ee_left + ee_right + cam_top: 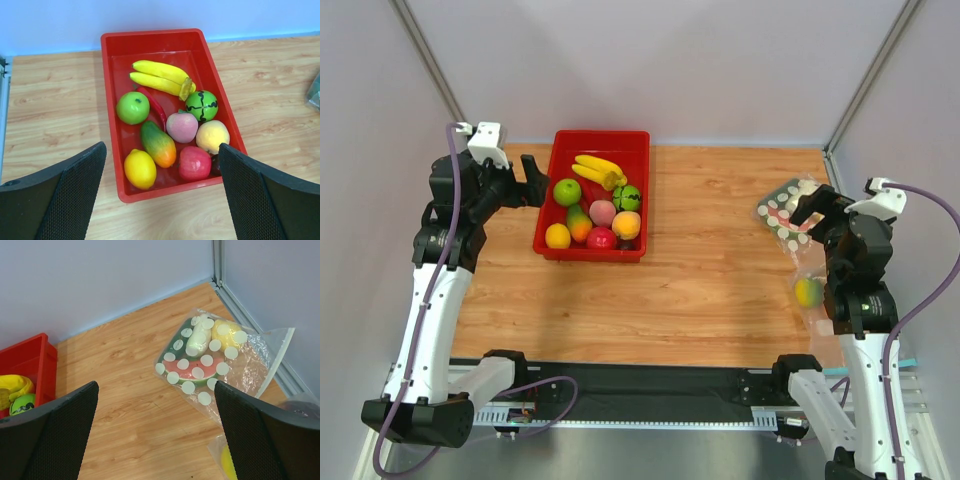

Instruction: Open the zip-top bag and remove the fake food

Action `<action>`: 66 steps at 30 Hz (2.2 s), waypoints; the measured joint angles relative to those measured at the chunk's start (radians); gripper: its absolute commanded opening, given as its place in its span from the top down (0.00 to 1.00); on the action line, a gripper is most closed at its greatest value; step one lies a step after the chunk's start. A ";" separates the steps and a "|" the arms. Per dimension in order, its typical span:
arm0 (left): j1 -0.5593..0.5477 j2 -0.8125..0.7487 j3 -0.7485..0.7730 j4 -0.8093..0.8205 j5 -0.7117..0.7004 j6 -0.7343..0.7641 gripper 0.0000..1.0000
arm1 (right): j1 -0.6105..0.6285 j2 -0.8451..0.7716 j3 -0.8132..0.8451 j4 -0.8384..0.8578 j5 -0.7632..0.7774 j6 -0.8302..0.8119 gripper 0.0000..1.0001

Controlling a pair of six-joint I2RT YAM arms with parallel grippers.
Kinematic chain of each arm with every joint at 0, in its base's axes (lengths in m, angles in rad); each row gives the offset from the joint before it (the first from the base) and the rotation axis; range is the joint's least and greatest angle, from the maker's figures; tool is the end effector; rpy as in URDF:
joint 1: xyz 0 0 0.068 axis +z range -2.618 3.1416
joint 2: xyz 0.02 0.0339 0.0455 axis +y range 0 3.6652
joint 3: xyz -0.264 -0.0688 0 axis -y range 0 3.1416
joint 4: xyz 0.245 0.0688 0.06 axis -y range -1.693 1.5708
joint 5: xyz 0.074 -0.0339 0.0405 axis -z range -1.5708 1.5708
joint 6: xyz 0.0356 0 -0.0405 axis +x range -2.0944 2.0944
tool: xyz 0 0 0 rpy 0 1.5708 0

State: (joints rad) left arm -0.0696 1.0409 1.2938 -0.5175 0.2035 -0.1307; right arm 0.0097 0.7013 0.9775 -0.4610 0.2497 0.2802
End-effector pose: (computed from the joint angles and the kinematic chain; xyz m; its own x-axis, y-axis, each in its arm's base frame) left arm 0.2128 -0.0220 0.4322 -0.2929 -0.1075 -0.9501 0.2265 0.9576 -0.1782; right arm 0.1444 -0.0074 0.3884 -0.1120 0.2669 -0.9572 0.2752 0.9339 0.2282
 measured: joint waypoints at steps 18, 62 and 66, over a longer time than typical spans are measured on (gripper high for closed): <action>0.000 0.024 0.000 -0.013 0.001 -0.003 0.01 | 0.000 0.264 0.024 -0.056 0.058 0.003 0.00; 0.000 0.050 0.000 -0.025 0.032 -0.013 0.01 | -0.090 0.991 -0.021 0.190 0.111 -0.010 0.86; 0.000 0.051 0.000 -0.025 0.032 -0.012 0.01 | -0.091 0.991 -0.021 0.199 0.088 -0.008 1.00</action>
State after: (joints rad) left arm -0.0696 1.0920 1.2938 -0.5426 0.2356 -0.1429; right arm -0.0814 1.6920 0.9565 -0.2619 0.3374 0.2718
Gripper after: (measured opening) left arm 0.993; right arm 0.015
